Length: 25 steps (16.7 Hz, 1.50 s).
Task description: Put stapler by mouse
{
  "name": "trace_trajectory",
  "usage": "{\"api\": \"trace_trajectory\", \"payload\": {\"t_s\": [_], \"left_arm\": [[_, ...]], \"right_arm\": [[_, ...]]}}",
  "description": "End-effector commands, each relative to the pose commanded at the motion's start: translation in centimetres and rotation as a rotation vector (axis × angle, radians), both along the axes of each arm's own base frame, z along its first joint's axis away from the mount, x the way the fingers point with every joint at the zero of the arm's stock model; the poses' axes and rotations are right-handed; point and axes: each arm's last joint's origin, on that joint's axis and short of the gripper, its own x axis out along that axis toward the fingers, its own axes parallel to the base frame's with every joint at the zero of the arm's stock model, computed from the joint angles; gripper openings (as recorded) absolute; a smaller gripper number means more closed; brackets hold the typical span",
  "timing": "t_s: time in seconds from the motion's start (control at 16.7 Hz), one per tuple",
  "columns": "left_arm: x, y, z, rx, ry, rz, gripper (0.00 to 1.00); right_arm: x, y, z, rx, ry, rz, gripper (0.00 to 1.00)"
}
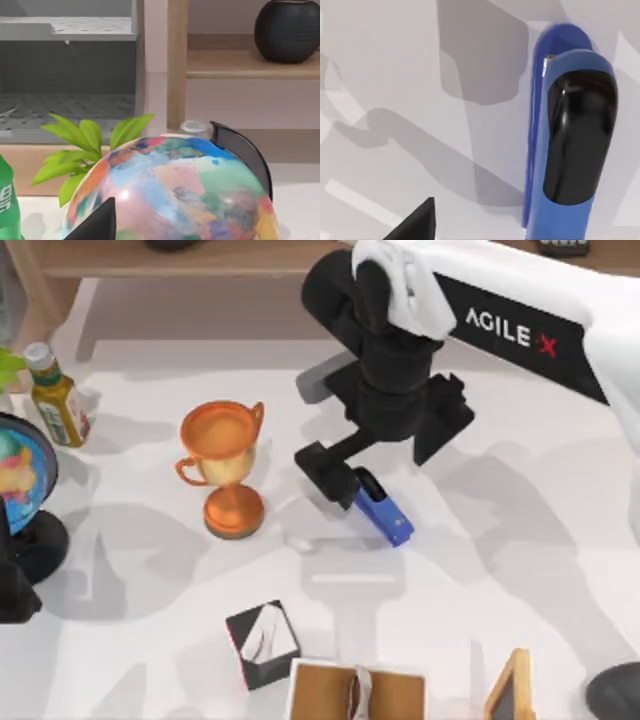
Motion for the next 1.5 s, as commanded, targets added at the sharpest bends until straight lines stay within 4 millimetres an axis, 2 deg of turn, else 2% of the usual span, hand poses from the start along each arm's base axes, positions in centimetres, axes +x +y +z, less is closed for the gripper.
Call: {"api": "trace_trajectory", "payload": {"t_s": [0.42,0.66,1.44,1.5], "left_arm": [[0.0,0.0,0.0,0.000,0.000,0.000,1.00],[0.0,0.0,0.0,0.000,0.000,0.000,1.00],[0.0,0.0,0.0,0.000,0.000,0.000,1.00],[0.0,0.0,0.0,0.000,0.000,0.000,1.00]], "right_arm": [[-0.1,0.2,-4.7,0.001,-0.001,0.004,1.00],[-0.1,0.2,-4.9,0.000,0.000,0.004,1.00],[-0.1,0.2,-4.9,0.000,0.000,0.004,0.02],[-0.1,0.2,-4.9,0.000,0.000,0.004,0.00]]}}
